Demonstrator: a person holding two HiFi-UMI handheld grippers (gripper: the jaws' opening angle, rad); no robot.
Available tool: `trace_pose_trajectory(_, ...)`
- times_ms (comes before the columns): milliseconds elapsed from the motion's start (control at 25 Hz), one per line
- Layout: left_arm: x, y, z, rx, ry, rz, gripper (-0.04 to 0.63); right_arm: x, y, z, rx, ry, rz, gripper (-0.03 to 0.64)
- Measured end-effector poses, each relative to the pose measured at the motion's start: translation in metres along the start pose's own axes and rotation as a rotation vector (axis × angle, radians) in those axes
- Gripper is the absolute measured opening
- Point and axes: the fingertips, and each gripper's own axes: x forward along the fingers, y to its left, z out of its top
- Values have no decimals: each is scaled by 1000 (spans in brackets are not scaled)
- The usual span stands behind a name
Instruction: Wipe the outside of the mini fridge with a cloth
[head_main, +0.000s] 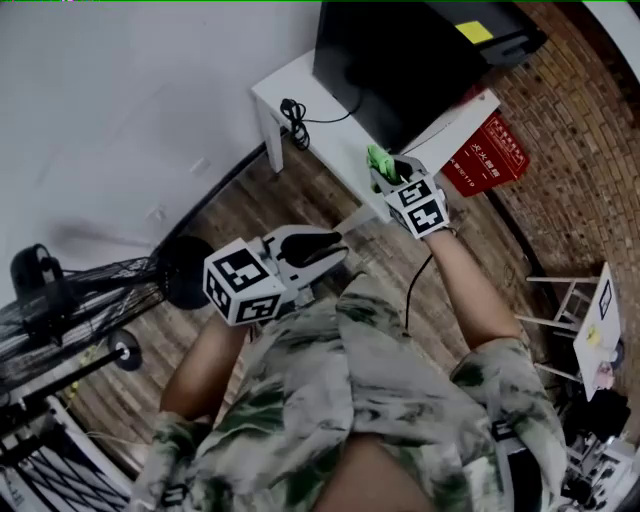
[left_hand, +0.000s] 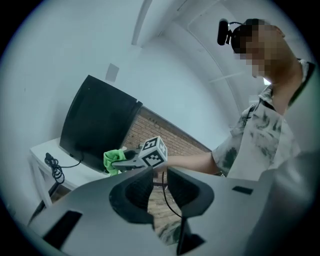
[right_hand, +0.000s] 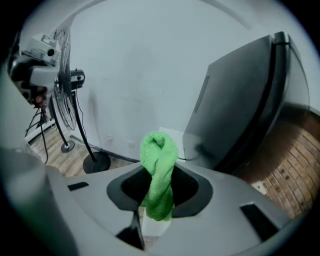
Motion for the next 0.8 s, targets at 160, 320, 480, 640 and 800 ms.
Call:
trace_pose_trajectory(160, 23, -13, -2, 35, 33, -31, 95, -57, 5, -20, 108, -60, 10, 121)
trace_pose_trajectory(320, 45, -23, -10, 56, 61, -56, 95, -114, 4, -46, 229, -120, -13, 121)
trace_pose_trajectory(480, 66, -43, -15, 49, 78, -65, 95, -173, 8, -71, 301, -161, -8, 121)
trace_pose_trajectory(640, 100, -80, -23, 57, 93, -73, 95, -235, 12, -103, 356, -216, 12, 121)
trace_pose_trajectory(800, 147, -119, -32, 79, 105, -75, 94, -289, 8, -142, 370, -252, 19, 121)
